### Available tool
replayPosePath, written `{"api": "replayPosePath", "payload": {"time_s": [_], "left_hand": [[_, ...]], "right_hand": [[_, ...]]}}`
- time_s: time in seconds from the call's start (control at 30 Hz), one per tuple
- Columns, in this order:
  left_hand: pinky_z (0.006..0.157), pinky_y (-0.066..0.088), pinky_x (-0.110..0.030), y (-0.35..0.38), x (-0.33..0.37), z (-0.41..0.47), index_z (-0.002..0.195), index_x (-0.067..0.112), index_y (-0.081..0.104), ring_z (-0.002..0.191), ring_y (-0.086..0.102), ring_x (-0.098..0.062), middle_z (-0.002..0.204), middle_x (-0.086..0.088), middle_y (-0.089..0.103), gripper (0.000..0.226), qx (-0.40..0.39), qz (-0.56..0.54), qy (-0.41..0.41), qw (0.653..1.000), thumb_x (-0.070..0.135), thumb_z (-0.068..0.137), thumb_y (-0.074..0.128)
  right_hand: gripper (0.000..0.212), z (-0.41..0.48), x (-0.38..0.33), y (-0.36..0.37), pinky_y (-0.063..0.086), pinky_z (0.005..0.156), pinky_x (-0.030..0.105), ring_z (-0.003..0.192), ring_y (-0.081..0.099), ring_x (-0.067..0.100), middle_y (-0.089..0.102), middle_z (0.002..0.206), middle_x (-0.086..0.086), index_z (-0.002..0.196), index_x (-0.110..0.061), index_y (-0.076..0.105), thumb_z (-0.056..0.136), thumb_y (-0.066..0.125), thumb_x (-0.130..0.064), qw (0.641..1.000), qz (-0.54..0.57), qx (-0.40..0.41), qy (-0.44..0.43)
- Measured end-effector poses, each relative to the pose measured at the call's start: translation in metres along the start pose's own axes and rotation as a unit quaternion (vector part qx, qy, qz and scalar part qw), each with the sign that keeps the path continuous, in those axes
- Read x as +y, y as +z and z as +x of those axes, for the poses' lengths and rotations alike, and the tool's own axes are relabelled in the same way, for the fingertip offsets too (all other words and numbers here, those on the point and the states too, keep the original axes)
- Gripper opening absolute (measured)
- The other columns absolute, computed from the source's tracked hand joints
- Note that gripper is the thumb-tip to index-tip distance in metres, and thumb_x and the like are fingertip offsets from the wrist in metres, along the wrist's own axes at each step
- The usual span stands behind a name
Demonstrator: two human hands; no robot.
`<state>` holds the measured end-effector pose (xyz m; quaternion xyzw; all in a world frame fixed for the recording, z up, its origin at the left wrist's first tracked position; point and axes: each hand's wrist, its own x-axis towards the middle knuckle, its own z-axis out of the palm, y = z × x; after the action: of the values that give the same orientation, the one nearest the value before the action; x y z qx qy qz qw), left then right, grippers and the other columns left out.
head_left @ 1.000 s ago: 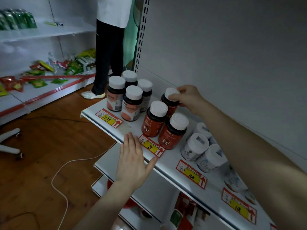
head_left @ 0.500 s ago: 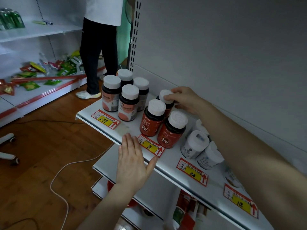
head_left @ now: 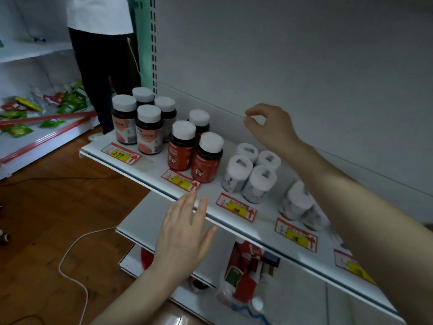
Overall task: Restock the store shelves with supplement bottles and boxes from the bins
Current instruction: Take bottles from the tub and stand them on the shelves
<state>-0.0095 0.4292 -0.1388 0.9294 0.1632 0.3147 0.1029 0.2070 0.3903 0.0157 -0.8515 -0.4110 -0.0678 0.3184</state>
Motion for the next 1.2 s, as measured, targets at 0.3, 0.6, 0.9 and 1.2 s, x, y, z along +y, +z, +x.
{"api": "replayPosePath", "payload": {"time_s": [0.3, 0.6, 0.9, 1.2], "left_hand": [[0.081, 0.052, -0.041, 0.023, 0.089, -0.082, 0.114, 0.002, 0.055, 0.091, 0.064, -0.033, 0.103, -0.019, 0.065, 0.049, -0.153, -0.043, 0.089, 0.983, 0.039, 0.083, 0.045], [0.072, 0.055, -0.037, 0.057, 0.104, -0.128, 0.100, -0.001, 0.066, 0.081, 0.065, -0.031, 0.089, -0.018, 0.067, 0.044, -0.282, -0.011, 0.090, 0.955, 0.025, 0.067, 0.080], [0.073, 0.054, -0.046, 0.138, 0.063, -0.135, 0.103, -0.008, 0.063, 0.085, 0.065, -0.040, 0.093, -0.027, 0.065, 0.055, -0.361, 0.026, 0.061, 0.930, 0.020, 0.061, 0.084], [0.110, 0.024, -0.039, 0.241, 0.033, -0.137, 0.143, 0.000, 0.027, 0.139, 0.025, -0.031, 0.150, -0.019, 0.025, 0.076, -0.363, 0.015, 0.055, 0.930, 0.055, 0.090, 0.024]], "right_hand": [[0.027, -0.156, 0.047, -0.078, 0.033, 0.087, 0.016, 0.115, 0.054, 0.020, 0.062, 0.122, 0.005, 0.113, -0.009, 0.064, 0.090, 0.054, -0.018, 0.996, -0.056, 0.042, 0.054], [0.025, -0.291, 0.071, -0.072, 0.043, 0.080, 0.017, 0.094, 0.054, 0.004, 0.067, 0.096, -0.001, 0.099, -0.008, 0.070, 0.084, 0.057, -0.024, 0.996, 0.004, 0.039, 0.085], [0.029, -0.338, 0.147, 0.043, 0.043, 0.082, 0.015, 0.100, 0.059, 0.014, 0.064, 0.112, 0.008, 0.113, -0.008, 0.063, 0.089, 0.060, -0.024, 0.965, 0.063, -0.095, 0.236], [0.040, -0.337, 0.240, 0.162, 0.041, 0.082, 0.026, 0.106, 0.055, 0.024, 0.057, 0.119, 0.013, 0.120, -0.005, 0.053, 0.089, 0.058, -0.030, 0.918, 0.053, -0.189, 0.346]]}}
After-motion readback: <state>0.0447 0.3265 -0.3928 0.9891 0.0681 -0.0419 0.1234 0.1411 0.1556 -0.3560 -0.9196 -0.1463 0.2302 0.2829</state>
